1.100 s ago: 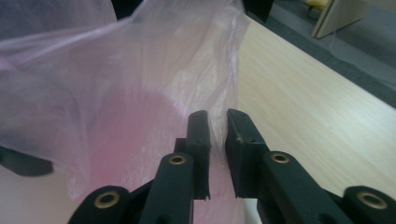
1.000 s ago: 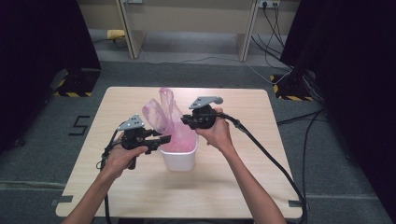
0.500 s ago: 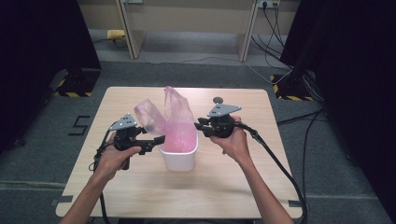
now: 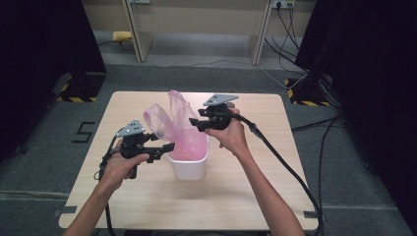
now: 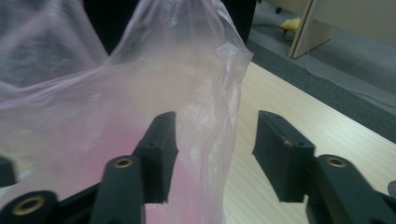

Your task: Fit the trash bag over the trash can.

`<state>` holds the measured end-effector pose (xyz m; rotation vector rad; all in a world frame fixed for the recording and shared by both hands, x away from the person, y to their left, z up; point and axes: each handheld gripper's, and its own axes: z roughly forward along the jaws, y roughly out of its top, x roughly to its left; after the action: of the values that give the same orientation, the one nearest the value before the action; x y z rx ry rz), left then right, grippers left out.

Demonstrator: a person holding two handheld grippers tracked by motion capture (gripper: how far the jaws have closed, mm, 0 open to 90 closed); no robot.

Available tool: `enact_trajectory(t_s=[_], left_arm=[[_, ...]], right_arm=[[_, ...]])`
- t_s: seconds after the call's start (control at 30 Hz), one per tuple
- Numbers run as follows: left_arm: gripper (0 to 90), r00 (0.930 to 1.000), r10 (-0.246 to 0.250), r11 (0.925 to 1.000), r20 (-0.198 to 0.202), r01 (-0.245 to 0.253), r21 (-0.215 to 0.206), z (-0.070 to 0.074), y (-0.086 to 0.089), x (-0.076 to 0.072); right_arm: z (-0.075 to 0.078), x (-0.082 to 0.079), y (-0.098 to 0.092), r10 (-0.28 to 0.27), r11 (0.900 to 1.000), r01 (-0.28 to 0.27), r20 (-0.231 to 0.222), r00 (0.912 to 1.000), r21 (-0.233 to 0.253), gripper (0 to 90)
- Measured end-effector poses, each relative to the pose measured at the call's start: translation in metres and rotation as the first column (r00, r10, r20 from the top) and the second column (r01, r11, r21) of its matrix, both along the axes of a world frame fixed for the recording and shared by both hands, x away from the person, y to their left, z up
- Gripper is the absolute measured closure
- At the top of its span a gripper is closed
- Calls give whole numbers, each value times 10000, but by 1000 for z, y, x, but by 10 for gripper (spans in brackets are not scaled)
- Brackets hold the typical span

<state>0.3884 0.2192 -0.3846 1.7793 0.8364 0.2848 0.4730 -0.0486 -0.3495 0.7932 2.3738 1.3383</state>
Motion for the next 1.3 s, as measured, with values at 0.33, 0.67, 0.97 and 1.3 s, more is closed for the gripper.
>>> enact_trajectory(t_s=[0.33, 0.67, 0.97, 1.3], left_arm=[[275, 9997, 117, 9993, 197, -110, -363, 14, 10, -4], [232, 9976, -431, 9988, 547, 442, -188, 25, -6, -17], [318, 9955, -142, 9999, 934, 151, -84, 36, -5, -24], [459, 9980, -191, 9997, 604, 199, -121, 27, -2, -19]], right_arm=[[-18, -19, -6, 724, 9929, -687, 353, 9967, -973, 790], [-5, -34, -25, 241, 9996, -234, 637, 9977, -127, 554], [20, -39, -9, 173, 9976, -227, 813, 9965, 655, 446], [30, -41, 30, 860, 9927, -920, 778, 9933, 775, 389]])
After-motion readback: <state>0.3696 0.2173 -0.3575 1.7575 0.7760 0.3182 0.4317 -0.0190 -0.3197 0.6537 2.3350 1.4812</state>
